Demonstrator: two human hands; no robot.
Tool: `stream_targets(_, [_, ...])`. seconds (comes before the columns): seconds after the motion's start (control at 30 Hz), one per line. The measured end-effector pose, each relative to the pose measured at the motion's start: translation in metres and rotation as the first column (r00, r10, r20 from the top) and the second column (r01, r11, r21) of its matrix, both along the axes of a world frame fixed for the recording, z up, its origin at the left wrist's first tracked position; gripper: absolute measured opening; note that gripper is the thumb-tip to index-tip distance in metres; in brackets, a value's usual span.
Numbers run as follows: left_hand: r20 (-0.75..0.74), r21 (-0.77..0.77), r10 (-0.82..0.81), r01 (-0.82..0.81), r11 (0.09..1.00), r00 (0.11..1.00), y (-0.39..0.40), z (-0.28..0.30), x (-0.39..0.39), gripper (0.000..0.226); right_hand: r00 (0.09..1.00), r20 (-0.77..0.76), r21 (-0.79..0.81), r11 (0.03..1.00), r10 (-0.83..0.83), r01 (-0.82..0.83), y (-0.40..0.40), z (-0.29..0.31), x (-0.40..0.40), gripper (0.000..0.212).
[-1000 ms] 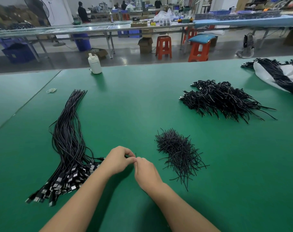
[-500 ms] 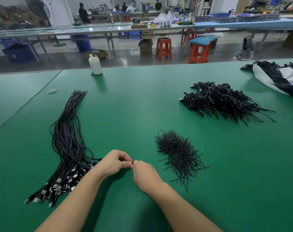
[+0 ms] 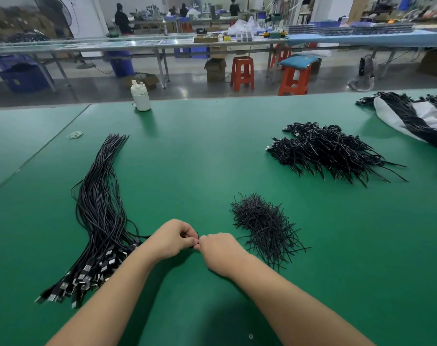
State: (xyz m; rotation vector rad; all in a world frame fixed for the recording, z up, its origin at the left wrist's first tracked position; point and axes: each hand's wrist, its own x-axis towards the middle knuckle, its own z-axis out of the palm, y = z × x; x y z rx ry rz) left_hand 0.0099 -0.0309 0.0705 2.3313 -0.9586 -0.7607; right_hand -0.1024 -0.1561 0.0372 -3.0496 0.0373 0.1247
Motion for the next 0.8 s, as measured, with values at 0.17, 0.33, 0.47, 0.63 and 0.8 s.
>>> stream_targets(0.17, [0.200, 0.052, -0.101, 0.092, 0.994, 0.975, -0.008, 0.005, -0.008, 0.011, 0.996, -0.055, -0.116, 0.991, 0.064, -0.070, -0.008, 0.012, 0.000, 0.022])
stream_targets(0.33, [0.308, 0.063, -0.161, 0.149, 0.987, 0.938, -0.010, 0.007, -0.009, 0.015, 0.997, -0.033, -0.198, 0.977, 0.076, -0.081, -0.014, 0.024, 0.003, 0.031])
stream_targets(0.47, [0.095, -0.077, -0.003, 0.010, 0.997, 0.995, -0.009, -0.002, -0.001, 0.017, 0.930, 0.319, -0.295, 0.952, 0.182, -0.085, -0.024, 0.034, 0.004, 0.028])
stream_targets(0.63, [-0.675, -0.281, 0.130, -0.416, 0.865, 0.726, 0.000, -0.002, 0.006, 0.007, 0.810, 0.521, -0.088, 0.961, 0.269, -0.262, -0.032, 0.039, 0.004, 0.028])
stream_targets(0.8, [-0.781, -0.315, 0.085, -0.509, 0.801, 0.618, 0.000, 0.005, 0.002, 0.005, 0.825, 0.549, 0.064, 0.976, 0.138, -0.206, -0.035, 0.038, -0.003, 0.020])
